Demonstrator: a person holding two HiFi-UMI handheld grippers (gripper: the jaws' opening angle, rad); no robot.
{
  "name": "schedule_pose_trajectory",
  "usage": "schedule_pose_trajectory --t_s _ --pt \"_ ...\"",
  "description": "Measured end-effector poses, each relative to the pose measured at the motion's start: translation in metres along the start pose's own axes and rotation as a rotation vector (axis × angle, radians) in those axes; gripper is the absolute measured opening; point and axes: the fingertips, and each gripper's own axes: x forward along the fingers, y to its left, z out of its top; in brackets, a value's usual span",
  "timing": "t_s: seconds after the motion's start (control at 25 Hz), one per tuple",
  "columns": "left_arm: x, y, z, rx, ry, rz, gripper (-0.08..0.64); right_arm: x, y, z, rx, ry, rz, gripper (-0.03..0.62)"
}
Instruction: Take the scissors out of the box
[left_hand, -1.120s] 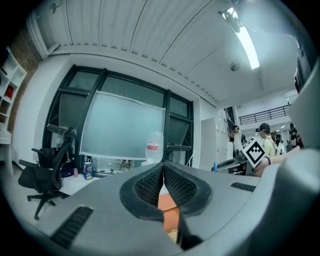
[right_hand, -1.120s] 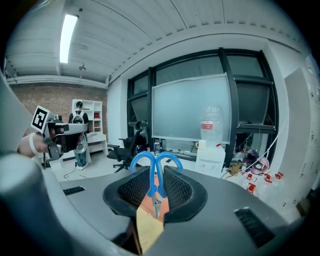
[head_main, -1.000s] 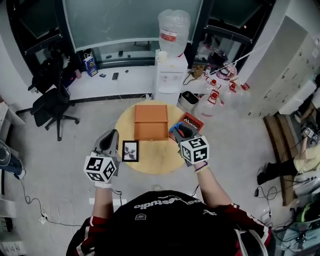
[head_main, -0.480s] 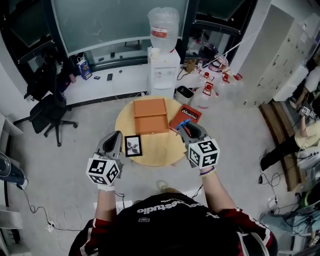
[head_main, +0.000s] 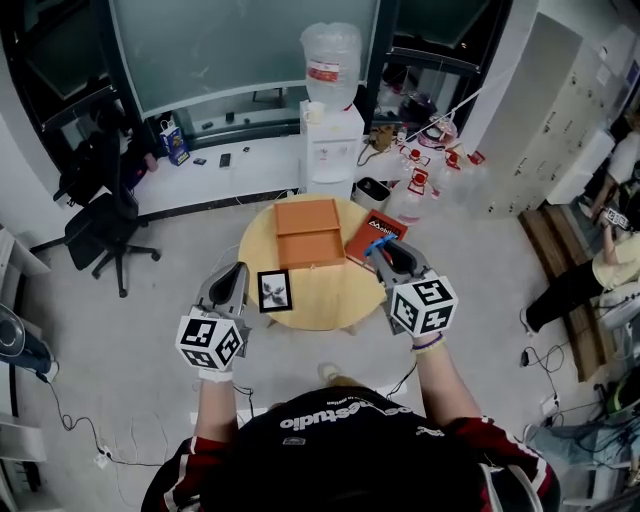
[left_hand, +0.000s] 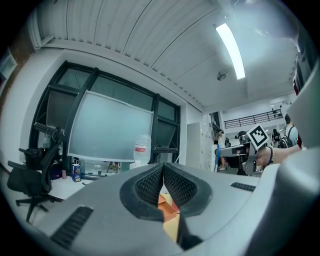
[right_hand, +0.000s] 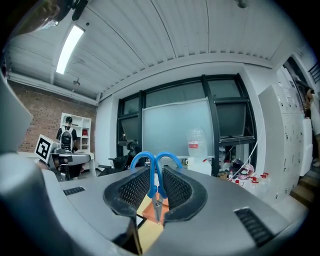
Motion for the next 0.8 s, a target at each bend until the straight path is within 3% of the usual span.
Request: schedule_pose_trajectory --t_s 0.8 --pt "0.0 -0.018 0.008 0.003 -0.018 -0.054 0.018 -0.003 0.024 0.021 -0.027 -0.006 0.053 0.109"
